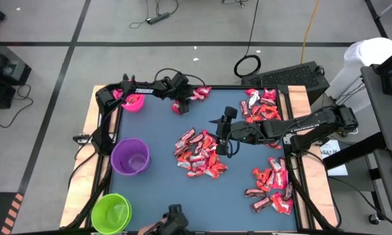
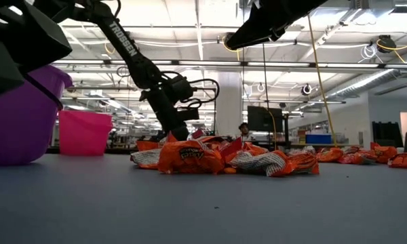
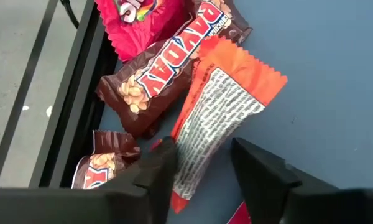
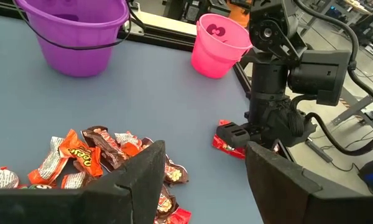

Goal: Organize candy in baskets
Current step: Put the orange chocolate into the pink bucket

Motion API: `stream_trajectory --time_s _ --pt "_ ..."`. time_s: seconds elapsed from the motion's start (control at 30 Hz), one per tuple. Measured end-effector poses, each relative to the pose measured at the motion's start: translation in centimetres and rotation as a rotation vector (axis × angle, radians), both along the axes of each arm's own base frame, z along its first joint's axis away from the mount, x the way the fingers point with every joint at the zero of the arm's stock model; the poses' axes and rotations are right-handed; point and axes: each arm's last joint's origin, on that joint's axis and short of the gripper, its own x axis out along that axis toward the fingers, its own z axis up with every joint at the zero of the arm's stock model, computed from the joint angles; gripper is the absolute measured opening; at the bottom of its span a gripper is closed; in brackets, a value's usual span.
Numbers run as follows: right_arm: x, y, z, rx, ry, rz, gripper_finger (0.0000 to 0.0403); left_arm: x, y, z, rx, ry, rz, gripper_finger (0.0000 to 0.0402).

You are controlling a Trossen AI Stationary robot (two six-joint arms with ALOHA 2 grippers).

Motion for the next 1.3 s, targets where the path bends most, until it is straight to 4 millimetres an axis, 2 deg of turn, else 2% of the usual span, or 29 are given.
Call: stream_trajectory --time_s 0.3,0.43,0.57,0.8,0.9,1.13,1.3 --pt "0.0 0.0 0.0 0.000 0.000 0.000 0.0210 0.0 0.1 0.0 0.012 -0.006 0.005 0.0059" --pt "0.0 0.0 0.0 0.000 0.000 0.000 0.0210 0.2 -0.1 0.2 0.022 -0.006 0.007 0.0049" --pt "0.0 0.0 0.0 0.000 0.000 0.000 0.0210 0.2 -0.8 1.2 0.030 -0.004 0.016 0.0047" --pt "0.0 0.0 0.0 0.000 0.001 0.000 0.0210 0.0 -2.1 5.7 0.066 -0.074 0.031 0.0046" --pt "0.0 0.0 0.0 0.000 0.001 0.000 0.0210 -0.6 -3.0 8.6 0.084 -0.126 0.045 0.0046" --pt "0.0 0.0 0.0 0.001 0.000 0.000 0.0210 -3.6 -5.2 14.9 0.126 -0.175 0.082 0.0045" --pt "0.0 0.0 0.0 0.003 -0.001 -0.001 0.0210 -6.4 -7.0 17.8 0.121 -0.154 0.122 0.0045"
